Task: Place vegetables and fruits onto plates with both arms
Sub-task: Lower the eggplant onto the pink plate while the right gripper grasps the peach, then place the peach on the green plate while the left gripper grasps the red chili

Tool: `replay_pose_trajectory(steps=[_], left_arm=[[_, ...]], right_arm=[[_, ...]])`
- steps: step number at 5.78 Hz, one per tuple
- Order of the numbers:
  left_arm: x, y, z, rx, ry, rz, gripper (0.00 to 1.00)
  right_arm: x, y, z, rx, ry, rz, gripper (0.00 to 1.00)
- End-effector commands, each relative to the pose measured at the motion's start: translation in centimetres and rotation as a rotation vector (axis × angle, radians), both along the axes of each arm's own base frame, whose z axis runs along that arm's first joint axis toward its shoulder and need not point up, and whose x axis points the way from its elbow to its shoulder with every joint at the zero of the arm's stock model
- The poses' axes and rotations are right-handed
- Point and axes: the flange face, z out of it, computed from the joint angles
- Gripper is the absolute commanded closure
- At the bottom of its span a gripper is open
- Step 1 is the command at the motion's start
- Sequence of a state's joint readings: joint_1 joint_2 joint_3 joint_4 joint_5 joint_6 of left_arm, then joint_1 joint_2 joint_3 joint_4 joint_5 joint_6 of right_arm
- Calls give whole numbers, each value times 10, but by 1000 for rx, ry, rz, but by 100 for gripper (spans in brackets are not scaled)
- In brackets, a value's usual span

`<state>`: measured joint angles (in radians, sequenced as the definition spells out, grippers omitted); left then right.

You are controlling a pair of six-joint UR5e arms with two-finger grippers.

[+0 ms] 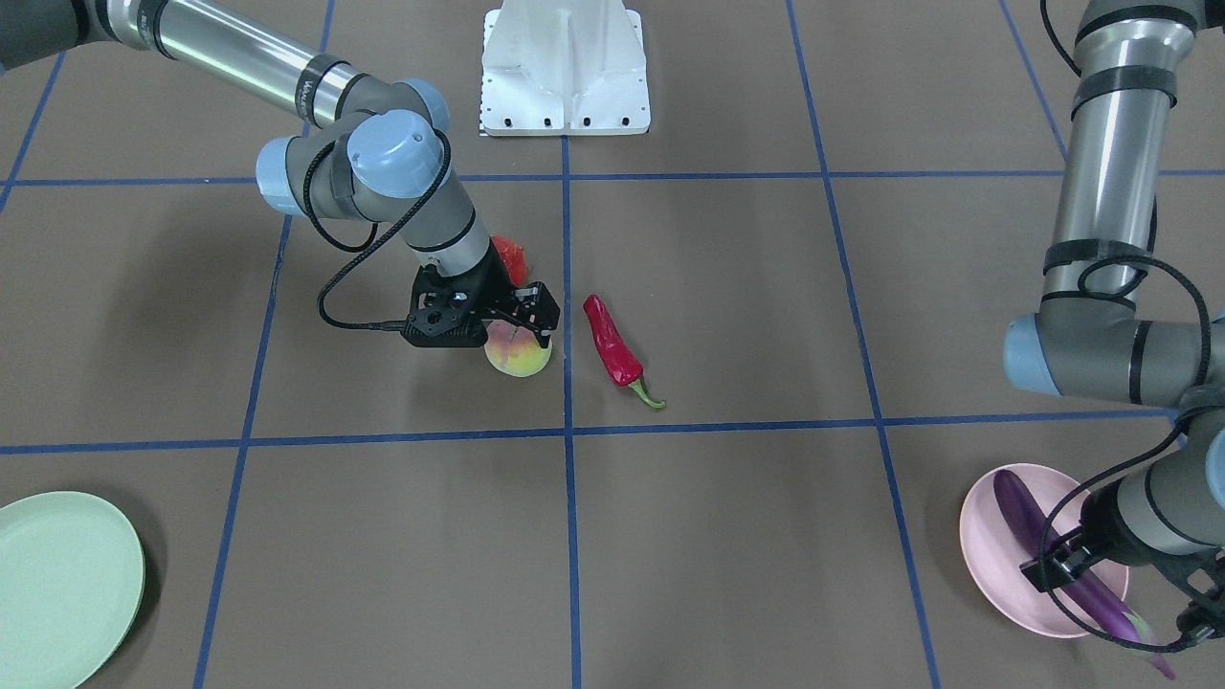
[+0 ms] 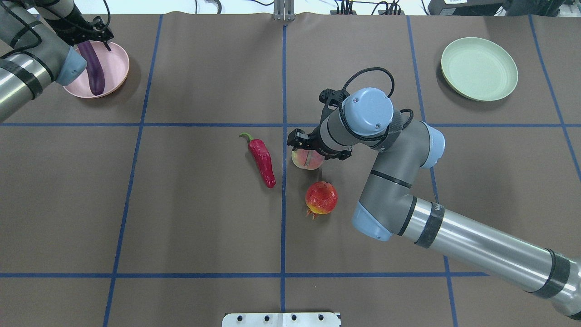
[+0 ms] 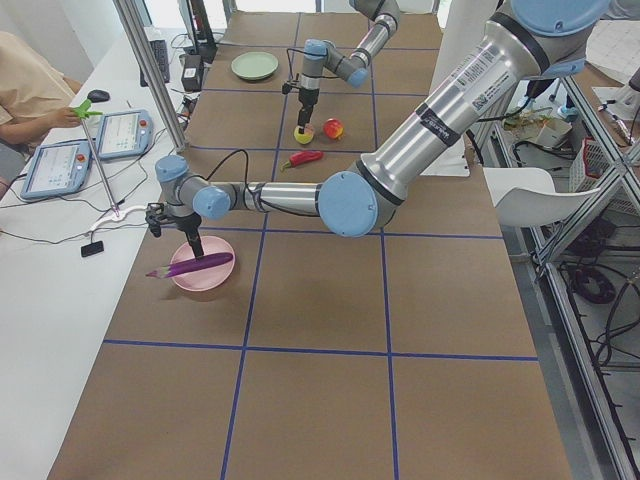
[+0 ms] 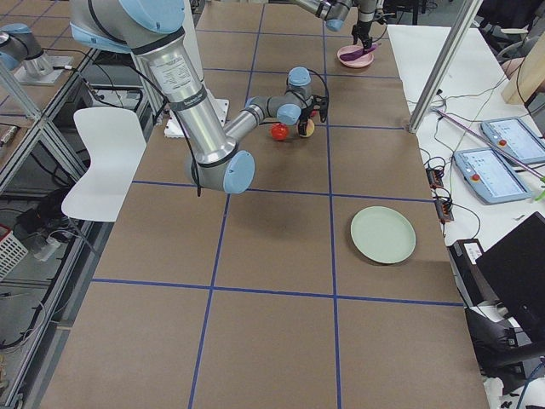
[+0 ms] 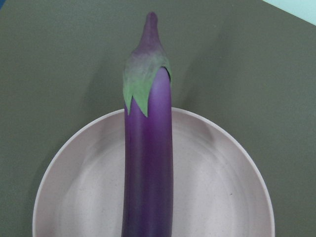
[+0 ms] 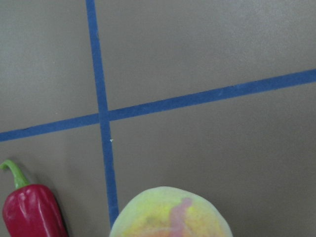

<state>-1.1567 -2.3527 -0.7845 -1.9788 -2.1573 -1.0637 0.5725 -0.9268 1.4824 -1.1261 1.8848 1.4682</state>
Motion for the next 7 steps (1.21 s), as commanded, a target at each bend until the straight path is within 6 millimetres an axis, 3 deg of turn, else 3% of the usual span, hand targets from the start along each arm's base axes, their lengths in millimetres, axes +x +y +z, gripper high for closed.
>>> replay_pose_trajectory(steps=[1, 2, 3, 4, 5, 6, 7], left_arm=[[1, 1, -3, 3, 3, 0, 0], [4, 1, -11, 8, 7, 0, 0], [6, 1, -30, 29, 23, -10, 0], [47, 18, -68, 22, 67, -39, 0], [90, 40, -109, -7, 122, -74, 0], [114, 62, -157, -32, 170, -107, 0], [165, 104, -204, -49, 181, -57, 0]], right_arm=[[1, 1, -4, -13, -12, 8, 100], [20, -7, -18, -8, -34, 19, 100], [66, -43, -24, -32, -70, 25, 100], [126, -89, -16, -26, -81, 27, 100], [173, -130, 9, 13, -31, 9, 100], [209, -163, 34, 49, 21, -7, 100], [235, -193, 70, 77, 81, -21, 100]])
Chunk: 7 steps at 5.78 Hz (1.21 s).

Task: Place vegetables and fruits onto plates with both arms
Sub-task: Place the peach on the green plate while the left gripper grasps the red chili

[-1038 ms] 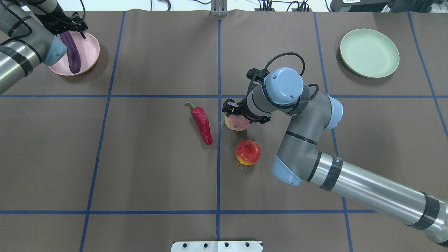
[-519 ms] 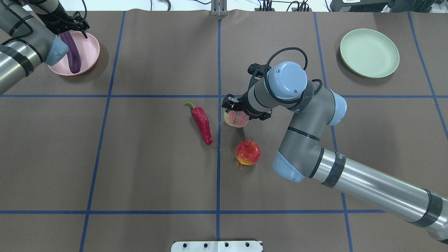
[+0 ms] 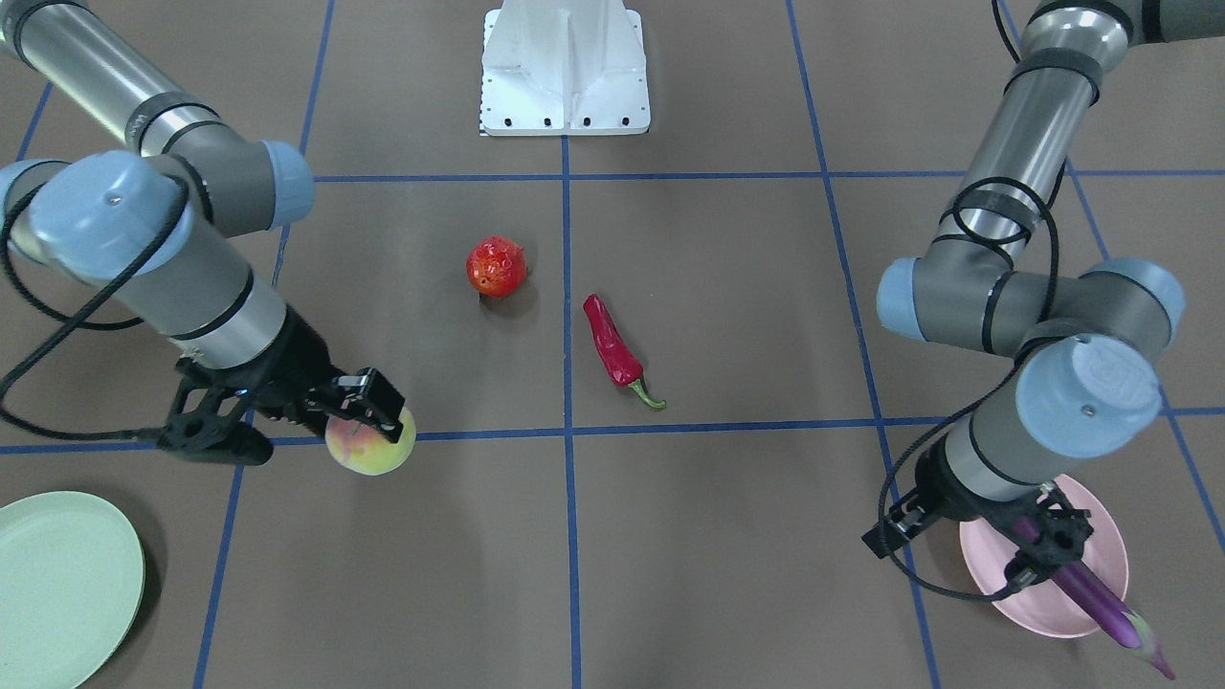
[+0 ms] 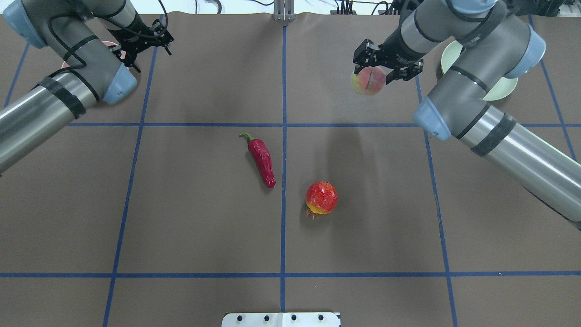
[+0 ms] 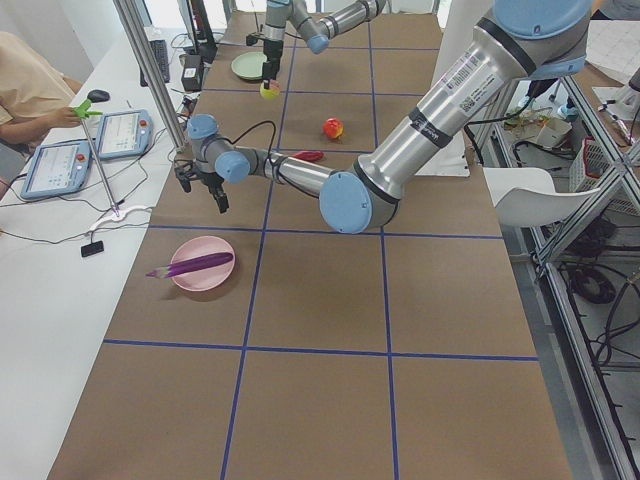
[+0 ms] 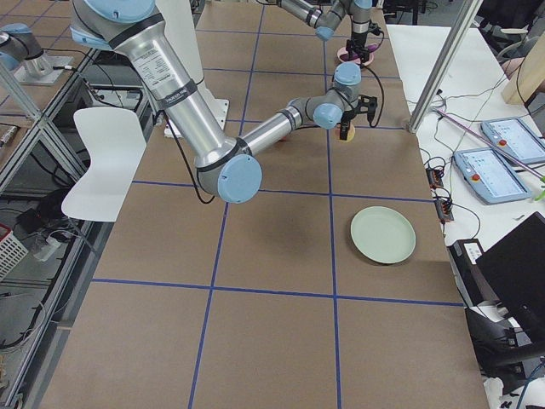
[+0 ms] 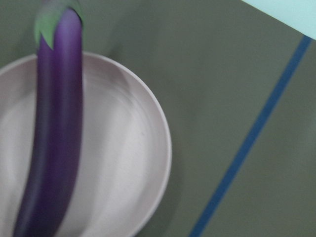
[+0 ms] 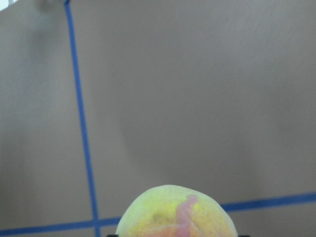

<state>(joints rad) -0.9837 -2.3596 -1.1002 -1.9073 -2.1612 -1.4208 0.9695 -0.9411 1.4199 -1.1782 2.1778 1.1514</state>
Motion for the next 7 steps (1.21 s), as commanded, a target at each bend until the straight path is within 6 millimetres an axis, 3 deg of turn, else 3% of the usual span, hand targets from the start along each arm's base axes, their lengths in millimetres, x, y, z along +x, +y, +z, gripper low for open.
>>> replay_pose_trajectory(steps=[1, 2, 3, 4, 6, 7], left_arm=[[91, 90, -95, -53, 38, -8, 0], [126, 119, -128, -70, 59, -7, 0], [156, 144, -131, -90, 39, 28, 0], [175, 160, -146, -87, 38, 55, 1], [215, 192, -137, -90, -29, 27, 0], [224, 198, -139, -95, -28, 38, 0]], right_arm=[[65, -51, 62, 30, 70, -47, 100], [104, -71, 99, 64, 106, -83, 100], [137, -86, 135, 77, 152, -100, 100], [158, -96, 173, 76, 193, -128, 100], [165, -98, 227, 19, 279, -118, 100], [166, -96, 241, -1, 295, -116, 100]])
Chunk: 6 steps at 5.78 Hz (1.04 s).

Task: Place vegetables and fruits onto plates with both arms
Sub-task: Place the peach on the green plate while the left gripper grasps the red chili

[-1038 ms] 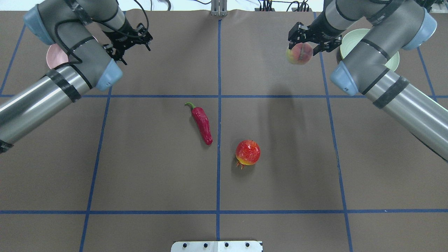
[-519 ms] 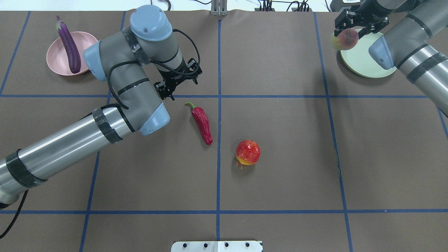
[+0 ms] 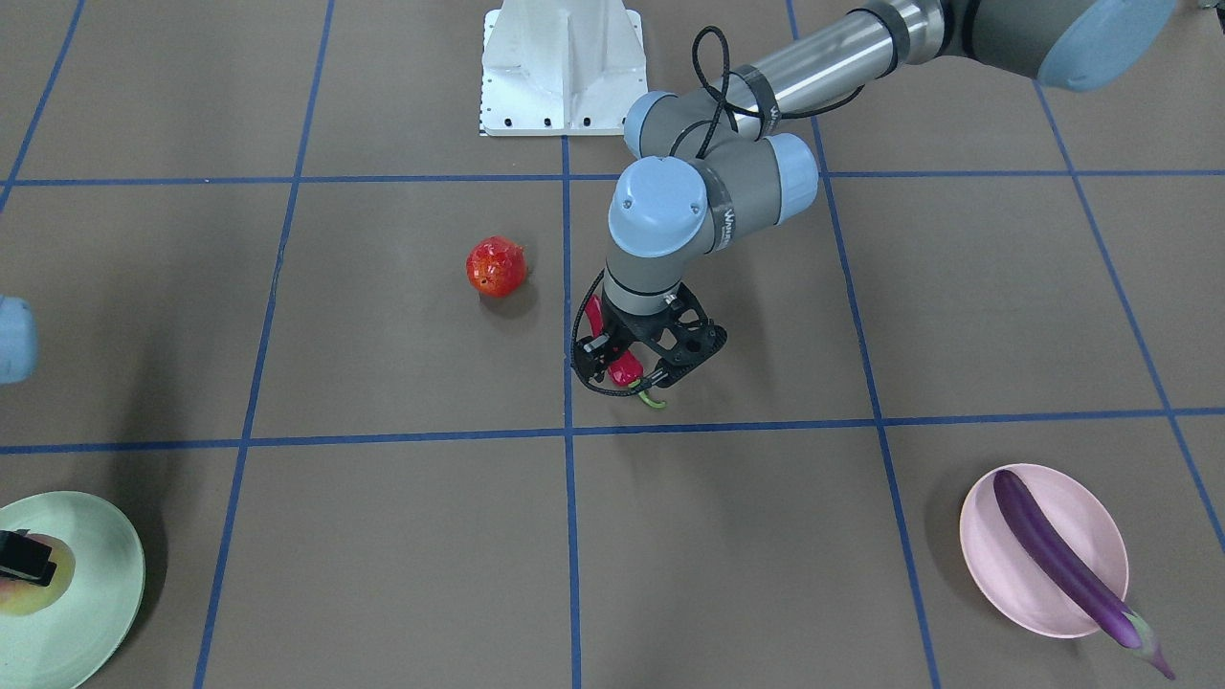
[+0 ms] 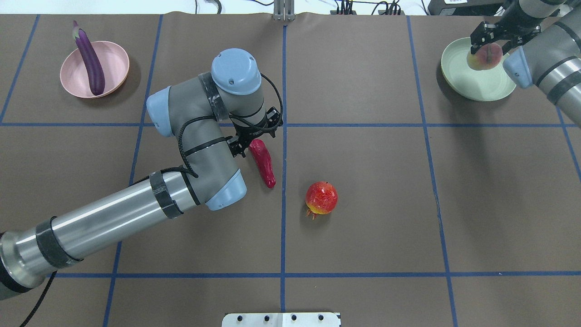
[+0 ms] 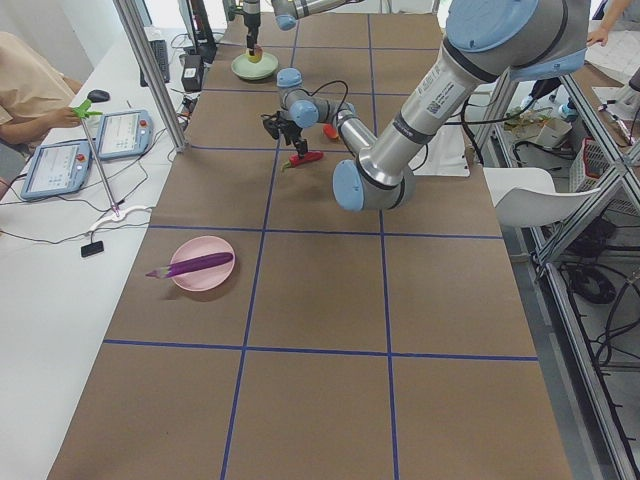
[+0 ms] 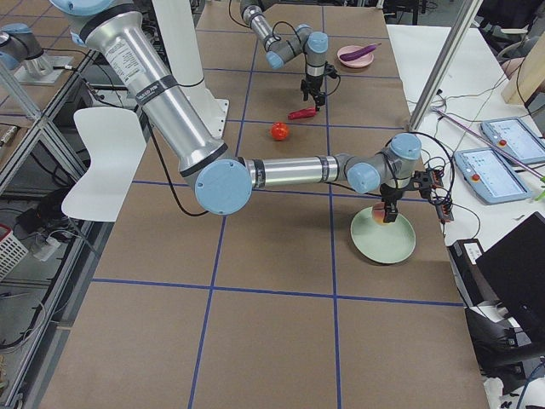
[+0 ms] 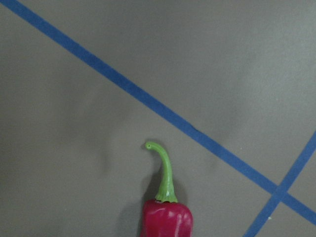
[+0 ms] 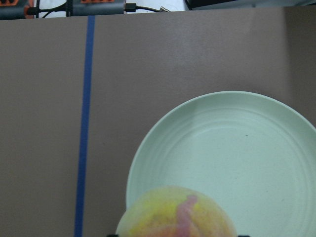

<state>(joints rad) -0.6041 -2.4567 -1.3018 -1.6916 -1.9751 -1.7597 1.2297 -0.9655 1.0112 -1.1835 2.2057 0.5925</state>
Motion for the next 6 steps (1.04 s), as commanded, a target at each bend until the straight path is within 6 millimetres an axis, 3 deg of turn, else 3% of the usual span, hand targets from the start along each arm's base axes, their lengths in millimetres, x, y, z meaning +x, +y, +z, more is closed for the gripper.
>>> replay_pose_trajectory(steps=[1, 2, 3, 4, 5, 6], left_arm=[[22, 14, 7, -1, -21, 24, 0], [24, 13, 10, 2, -25, 30, 9], [26, 13, 14, -5, -30, 32, 37], [27, 14, 14, -7, -34, 37, 99], [26, 14, 13, 6, -33, 52, 100], [7, 0, 3, 12, -13, 34, 100]], right_arm=[[5, 8, 32, -34, 34, 2, 100], [6, 10, 37, -39, 36, 1, 100], [7, 15, 42, -42, 35, 2, 1], [17, 13, 35, -9, 33, -5, 0], [22, 13, 19, 27, 22, -11, 0], [25, 28, -6, 68, -4, -4, 0]])
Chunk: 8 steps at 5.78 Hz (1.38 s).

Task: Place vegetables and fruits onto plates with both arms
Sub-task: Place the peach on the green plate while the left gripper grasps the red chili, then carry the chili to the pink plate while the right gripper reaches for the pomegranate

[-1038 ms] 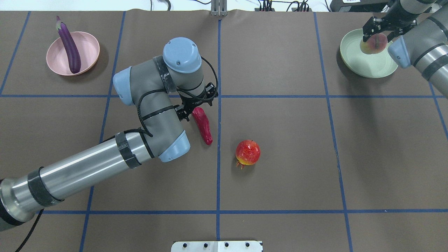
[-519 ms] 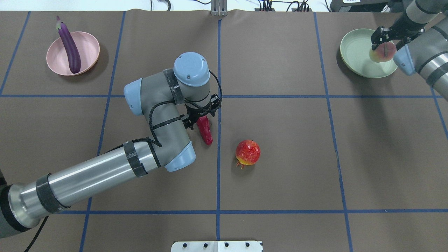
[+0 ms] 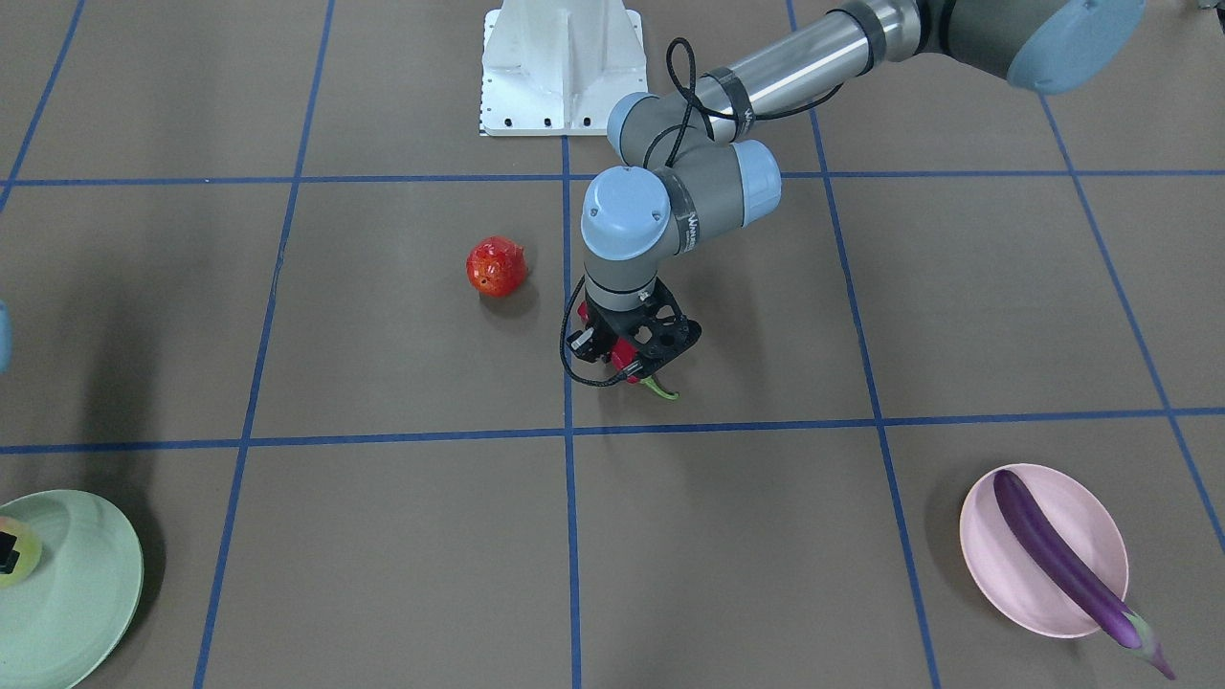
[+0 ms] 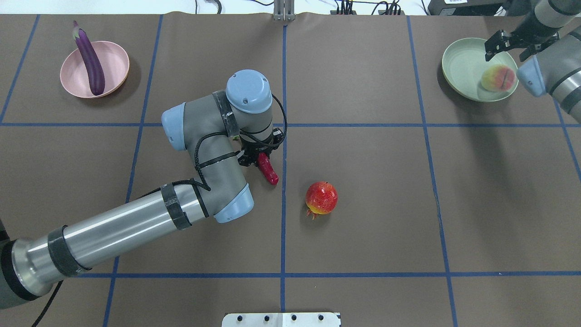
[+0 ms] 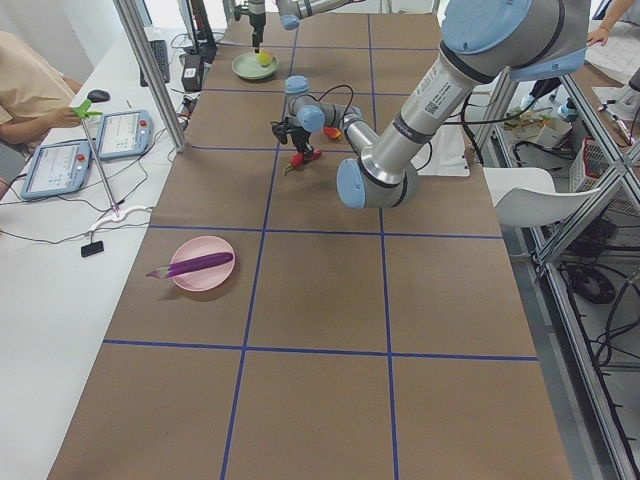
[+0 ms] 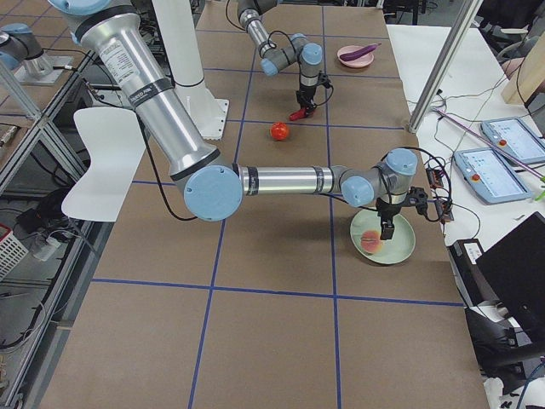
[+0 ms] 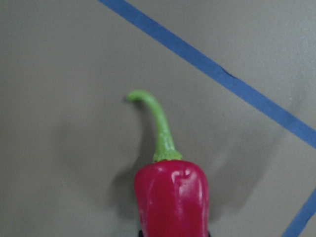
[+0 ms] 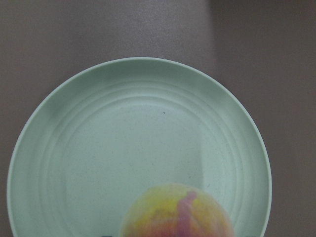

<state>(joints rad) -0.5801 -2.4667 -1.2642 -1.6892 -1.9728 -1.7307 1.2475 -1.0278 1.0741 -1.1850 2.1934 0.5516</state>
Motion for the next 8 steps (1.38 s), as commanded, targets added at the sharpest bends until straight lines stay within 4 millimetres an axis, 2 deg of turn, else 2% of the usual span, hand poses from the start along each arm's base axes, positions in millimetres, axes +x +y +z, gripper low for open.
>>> replay_pose_trajectory(steps=[1, 2, 3, 4, 5, 6, 7, 8], left_arm=[[-63, -51, -14, 4, 39, -24, 100], [-110, -89, -8, 67, 30, -17, 100], [-163, -129, 28, 111, -19, -18, 100], [-214, -172, 81, 138, -88, 0, 100], [-267, -219, 139, 131, -155, 9, 100], [-314, -253, 191, 145, -186, 8, 100], [-335, -269, 246, 149, -212, 24, 100], [-347, -276, 277, 163, -210, 12, 100]], right_arm=[[4, 35, -35, 60, -56, 10, 0], [-10, 45, -65, 23, -148, 23, 0], [-54, 81, -102, -34, -215, 54, 0], [-101, 117, -150, -87, -258, 114, 0], [-140, 153, -176, -109, -282, 128, 0], [-184, 193, -205, -145, -310, 156, 0], [-226, 235, -231, -159, -330, 185, 0], [-241, 257, -247, -190, -288, 177, 0]])
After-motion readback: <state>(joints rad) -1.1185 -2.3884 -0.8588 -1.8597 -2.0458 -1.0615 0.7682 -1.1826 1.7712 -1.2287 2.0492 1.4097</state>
